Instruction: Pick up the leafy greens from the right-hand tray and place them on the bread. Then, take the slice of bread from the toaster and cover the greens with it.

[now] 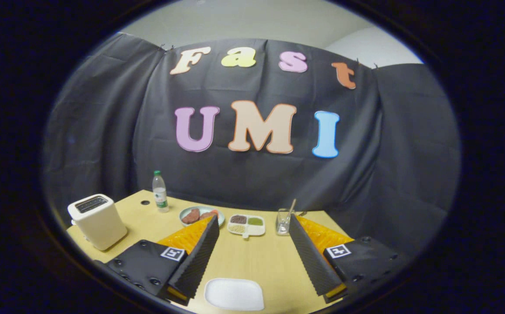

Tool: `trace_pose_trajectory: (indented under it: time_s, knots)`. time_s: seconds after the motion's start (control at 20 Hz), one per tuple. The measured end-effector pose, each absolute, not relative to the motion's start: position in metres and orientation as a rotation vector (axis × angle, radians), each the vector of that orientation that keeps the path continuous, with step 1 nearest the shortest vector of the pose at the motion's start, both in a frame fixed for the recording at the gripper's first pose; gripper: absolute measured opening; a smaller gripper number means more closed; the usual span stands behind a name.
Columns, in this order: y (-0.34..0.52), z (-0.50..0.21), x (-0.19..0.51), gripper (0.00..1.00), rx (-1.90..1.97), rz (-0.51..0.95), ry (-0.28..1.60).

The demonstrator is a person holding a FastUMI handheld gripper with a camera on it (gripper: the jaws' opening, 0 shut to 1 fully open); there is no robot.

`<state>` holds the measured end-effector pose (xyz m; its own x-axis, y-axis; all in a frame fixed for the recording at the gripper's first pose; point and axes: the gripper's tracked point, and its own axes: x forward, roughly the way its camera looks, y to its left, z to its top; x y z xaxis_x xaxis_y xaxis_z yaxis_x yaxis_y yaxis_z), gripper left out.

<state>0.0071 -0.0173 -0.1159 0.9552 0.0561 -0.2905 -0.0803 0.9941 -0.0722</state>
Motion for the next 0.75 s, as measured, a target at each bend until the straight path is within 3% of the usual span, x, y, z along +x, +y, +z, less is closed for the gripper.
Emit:
trace_pose_trajectory:
  time_s: [0.75]
  knots:
    - [-0.027,-0.081,0.026,1.0,-0.055,0.056,0.196]
